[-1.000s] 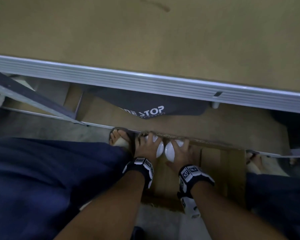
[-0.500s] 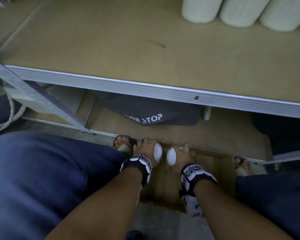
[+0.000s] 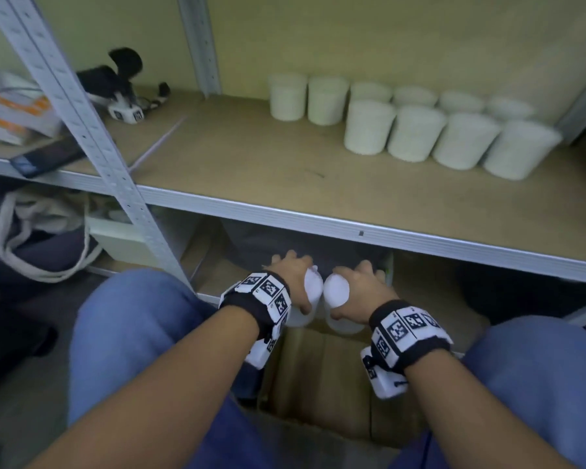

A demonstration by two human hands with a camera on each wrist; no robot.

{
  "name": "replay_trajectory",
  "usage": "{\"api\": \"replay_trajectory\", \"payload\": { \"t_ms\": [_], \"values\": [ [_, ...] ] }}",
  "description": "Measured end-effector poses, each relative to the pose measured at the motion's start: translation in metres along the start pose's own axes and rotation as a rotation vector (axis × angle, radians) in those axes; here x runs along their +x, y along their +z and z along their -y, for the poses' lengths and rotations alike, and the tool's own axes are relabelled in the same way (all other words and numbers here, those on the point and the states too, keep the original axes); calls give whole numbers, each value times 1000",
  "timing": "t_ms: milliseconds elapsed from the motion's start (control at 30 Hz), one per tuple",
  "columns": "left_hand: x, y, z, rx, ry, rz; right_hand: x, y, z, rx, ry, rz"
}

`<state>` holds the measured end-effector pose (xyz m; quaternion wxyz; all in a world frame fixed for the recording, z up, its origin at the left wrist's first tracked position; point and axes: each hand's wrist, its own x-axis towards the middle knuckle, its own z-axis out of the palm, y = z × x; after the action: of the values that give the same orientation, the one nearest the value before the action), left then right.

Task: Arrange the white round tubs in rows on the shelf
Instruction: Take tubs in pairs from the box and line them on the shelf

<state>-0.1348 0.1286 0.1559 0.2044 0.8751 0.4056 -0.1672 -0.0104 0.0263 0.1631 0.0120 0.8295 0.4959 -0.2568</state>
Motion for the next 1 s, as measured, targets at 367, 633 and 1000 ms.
{"api": "replay_trajectory", "payload": {
  "t_ms": [367,633,1000],
  "values": [
    [-63,-113,-11,-51,127,-251,-54,-96,10,115,-174,-262],
    [-71,-154,-6,-189,161,-442,-44,-142,23,161,-248,-429],
    [-41,-168,14,-313,45,-574,4,-161,45,235,-283,-475]
  ]
}}
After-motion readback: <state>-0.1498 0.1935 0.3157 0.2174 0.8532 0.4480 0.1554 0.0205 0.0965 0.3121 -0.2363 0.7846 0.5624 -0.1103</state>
